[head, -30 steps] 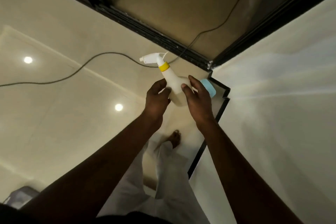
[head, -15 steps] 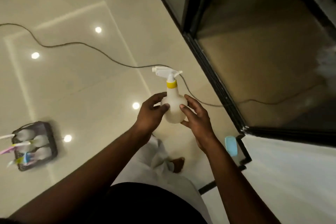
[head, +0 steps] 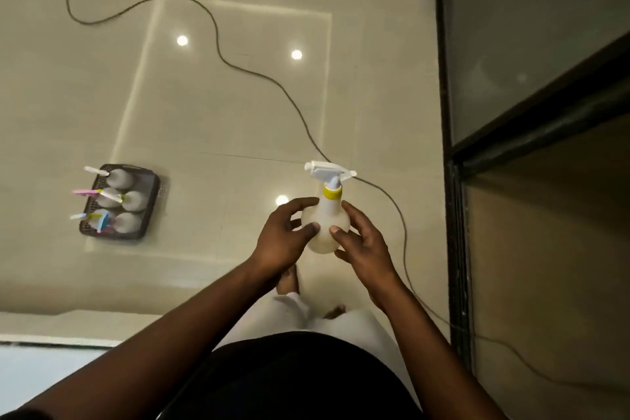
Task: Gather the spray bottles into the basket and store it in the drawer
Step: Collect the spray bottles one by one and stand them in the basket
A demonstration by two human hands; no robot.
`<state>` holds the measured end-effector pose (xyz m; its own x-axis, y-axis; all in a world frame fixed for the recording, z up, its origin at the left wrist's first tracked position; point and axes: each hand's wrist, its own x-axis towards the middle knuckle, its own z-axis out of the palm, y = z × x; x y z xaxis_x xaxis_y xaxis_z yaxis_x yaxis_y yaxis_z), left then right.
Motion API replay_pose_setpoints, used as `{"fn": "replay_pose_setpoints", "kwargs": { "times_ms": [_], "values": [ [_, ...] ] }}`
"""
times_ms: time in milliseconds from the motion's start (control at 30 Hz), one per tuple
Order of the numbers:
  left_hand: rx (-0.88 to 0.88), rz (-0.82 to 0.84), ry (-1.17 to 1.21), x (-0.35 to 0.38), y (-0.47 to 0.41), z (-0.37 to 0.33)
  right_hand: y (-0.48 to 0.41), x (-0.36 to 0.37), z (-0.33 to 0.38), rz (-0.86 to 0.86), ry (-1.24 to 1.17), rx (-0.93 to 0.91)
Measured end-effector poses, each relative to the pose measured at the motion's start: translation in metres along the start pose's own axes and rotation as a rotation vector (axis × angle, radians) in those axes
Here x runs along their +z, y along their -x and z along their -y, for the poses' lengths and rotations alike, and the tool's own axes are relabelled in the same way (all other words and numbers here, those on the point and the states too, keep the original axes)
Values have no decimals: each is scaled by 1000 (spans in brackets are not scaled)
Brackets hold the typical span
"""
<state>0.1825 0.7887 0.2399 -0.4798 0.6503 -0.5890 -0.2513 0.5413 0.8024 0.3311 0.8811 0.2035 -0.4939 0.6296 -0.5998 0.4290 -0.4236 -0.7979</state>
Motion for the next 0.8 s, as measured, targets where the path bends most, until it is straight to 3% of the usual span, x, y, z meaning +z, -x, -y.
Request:
{"fn": "replay_pose_setpoints", "kwargs": {
  "times_ms": [200, 500, 800],
  "values": [
    [7, -140, 163, -34, -38, -32, -67, 18, 69, 149, 197, -68],
    [-19, -448, 422, -62, -88, -73, -172, 50, 162, 511, 453, -155],
    [-21, -770, 632, -112, -118, -88, -234, 140, 234, 820, 652, -234]
  ]
}}
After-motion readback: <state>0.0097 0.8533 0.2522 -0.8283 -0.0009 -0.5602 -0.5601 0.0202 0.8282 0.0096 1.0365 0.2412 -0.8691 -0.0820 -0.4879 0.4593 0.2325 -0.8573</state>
